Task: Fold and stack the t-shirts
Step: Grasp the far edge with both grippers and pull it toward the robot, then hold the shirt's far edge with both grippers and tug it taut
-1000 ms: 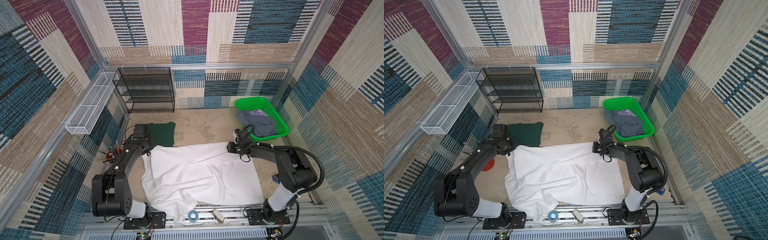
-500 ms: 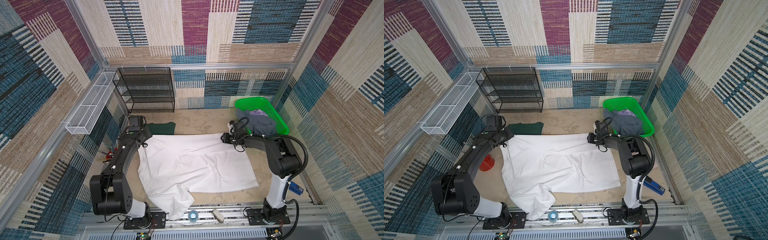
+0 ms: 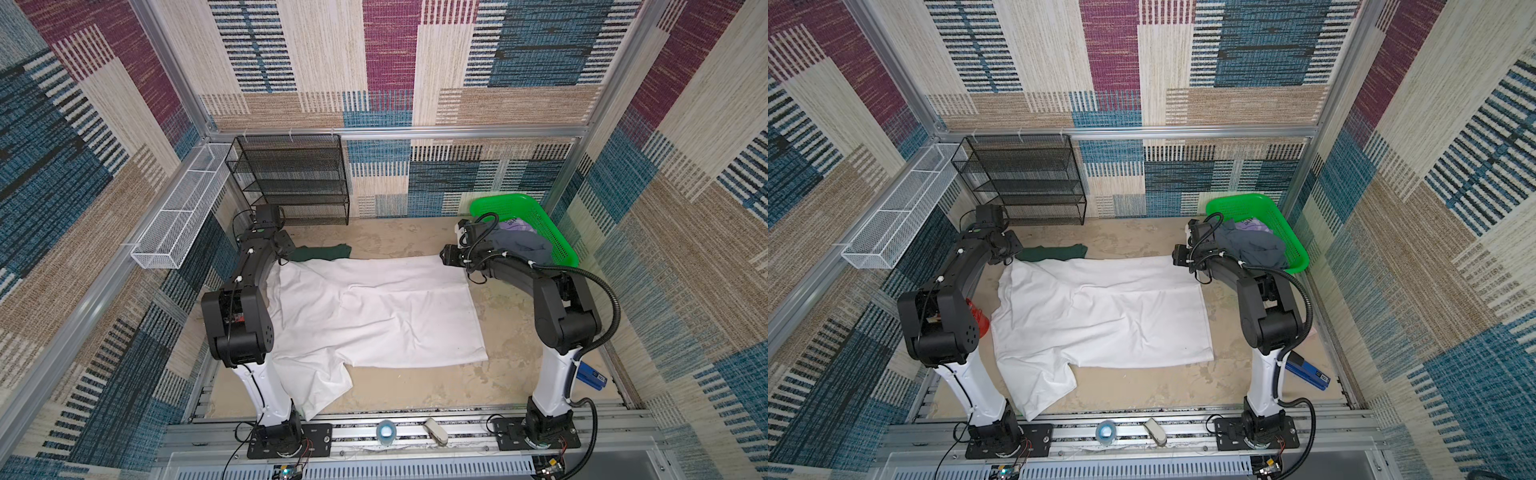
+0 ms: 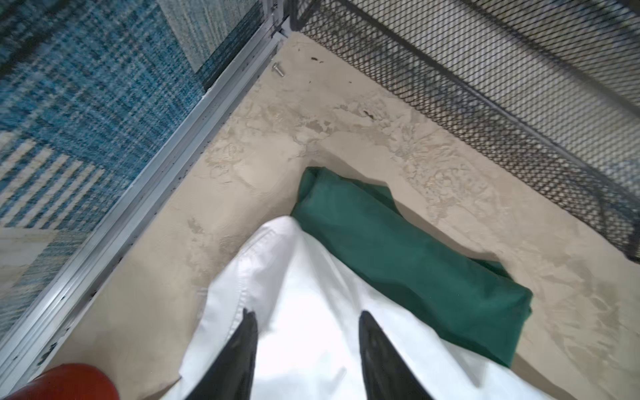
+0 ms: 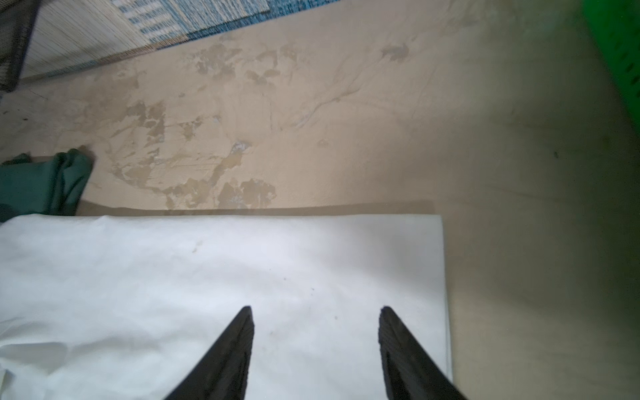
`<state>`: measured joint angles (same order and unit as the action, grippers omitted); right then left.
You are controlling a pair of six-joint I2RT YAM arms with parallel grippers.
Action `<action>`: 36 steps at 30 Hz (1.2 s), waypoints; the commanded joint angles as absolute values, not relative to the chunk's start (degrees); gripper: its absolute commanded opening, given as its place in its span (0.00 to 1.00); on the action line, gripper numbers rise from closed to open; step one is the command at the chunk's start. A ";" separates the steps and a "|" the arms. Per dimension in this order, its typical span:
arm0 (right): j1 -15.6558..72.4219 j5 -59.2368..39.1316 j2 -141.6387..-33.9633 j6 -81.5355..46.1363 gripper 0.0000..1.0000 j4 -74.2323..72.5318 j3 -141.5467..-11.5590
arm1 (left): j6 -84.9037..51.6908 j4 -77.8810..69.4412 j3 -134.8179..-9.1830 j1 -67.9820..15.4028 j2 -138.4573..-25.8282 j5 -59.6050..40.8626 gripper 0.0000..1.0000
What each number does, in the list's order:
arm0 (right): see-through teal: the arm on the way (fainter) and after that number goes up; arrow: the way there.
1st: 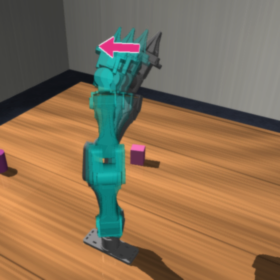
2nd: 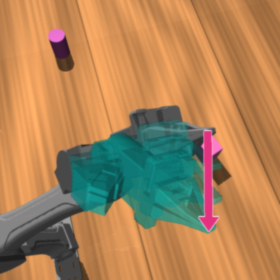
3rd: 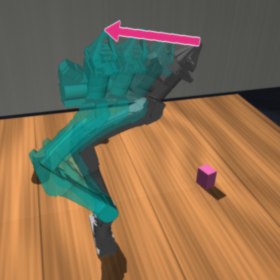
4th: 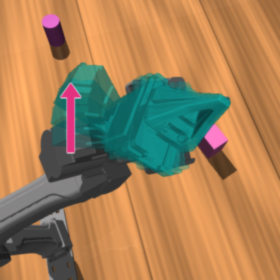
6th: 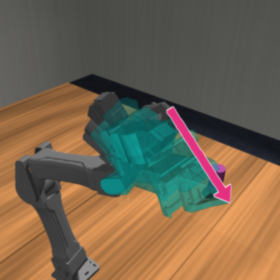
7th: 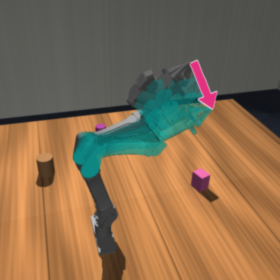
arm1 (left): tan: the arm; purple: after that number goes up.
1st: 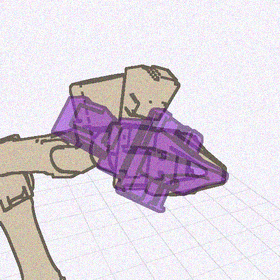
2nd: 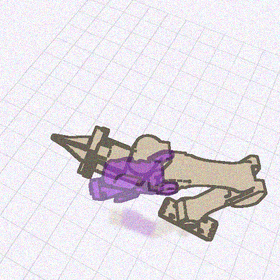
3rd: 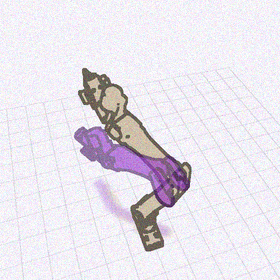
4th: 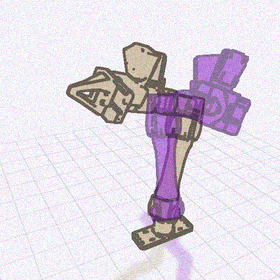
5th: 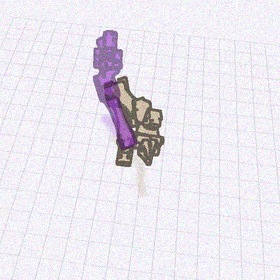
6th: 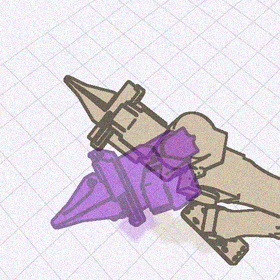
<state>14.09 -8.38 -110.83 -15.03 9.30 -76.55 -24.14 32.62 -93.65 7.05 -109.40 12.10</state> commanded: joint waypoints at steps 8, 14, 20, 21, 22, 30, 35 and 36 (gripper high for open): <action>18.95 -14.63 -103.98 -17.74 0.57 13.17 -62.44 | -26.52 34.16 -72.95 -1.28 -94.53 8.82 0.50; 19.97 -13.35 -102.13 -20.83 0.57 12.21 -54.32 | -28.94 34.46 -60.54 -8.61 -89.55 3.34 0.50; 17.14 -5.60 -101.56 -19.58 0.57 15.18 -52.14 | -31.12 35.55 -52.73 -10.37 -85.46 2.73 0.50; 16.44 -4.43 -101.37 -19.10 0.57 15.53 -52.45 | -31.27 35.32 -51.72 -10.37 -85.10 2.89 0.50; 15.64 -3.39 -101.21 -18.28 0.57 15.89 -52.88 | -31.51 35.47 -50.92 -10.37 -85.08 2.85 0.50; 14.63 0.29 -100.86 -14.21 0.57 18.87 -58.50 | -34.52 36.68 -46.21 -11.07 -85.84 1.40 0.49; 15.49 -0.78 -96.99 -13.14 0.57 19.51 -60.07 | -33.37 36.97 -47.22 -11.57 -80.33 1.30 0.49; 15.59 -1.17 -96.47 -13.11 0.57 19.87 -60.89 | -32.89 37.25 -48.46 -11.60 -79.45 1.80 0.49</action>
